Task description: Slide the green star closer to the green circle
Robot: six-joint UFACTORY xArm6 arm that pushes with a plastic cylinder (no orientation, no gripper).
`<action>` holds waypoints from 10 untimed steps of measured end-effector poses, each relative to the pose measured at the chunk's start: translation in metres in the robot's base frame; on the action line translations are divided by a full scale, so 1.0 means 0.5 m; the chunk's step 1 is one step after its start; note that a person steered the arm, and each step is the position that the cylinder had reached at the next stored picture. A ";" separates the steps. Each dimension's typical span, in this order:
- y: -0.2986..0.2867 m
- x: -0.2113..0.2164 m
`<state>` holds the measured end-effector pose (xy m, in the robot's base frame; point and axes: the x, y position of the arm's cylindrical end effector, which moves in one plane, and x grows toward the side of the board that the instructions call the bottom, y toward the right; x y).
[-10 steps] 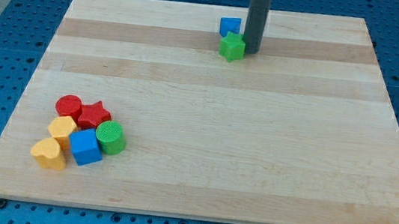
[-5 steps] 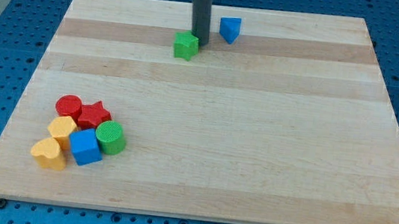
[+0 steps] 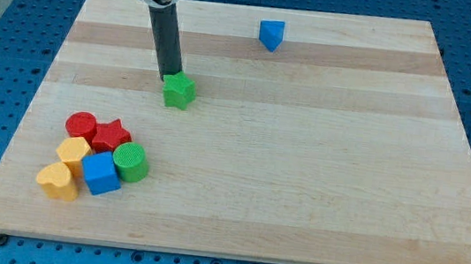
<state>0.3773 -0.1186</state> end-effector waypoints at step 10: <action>0.095 0.193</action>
<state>0.4741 -0.0711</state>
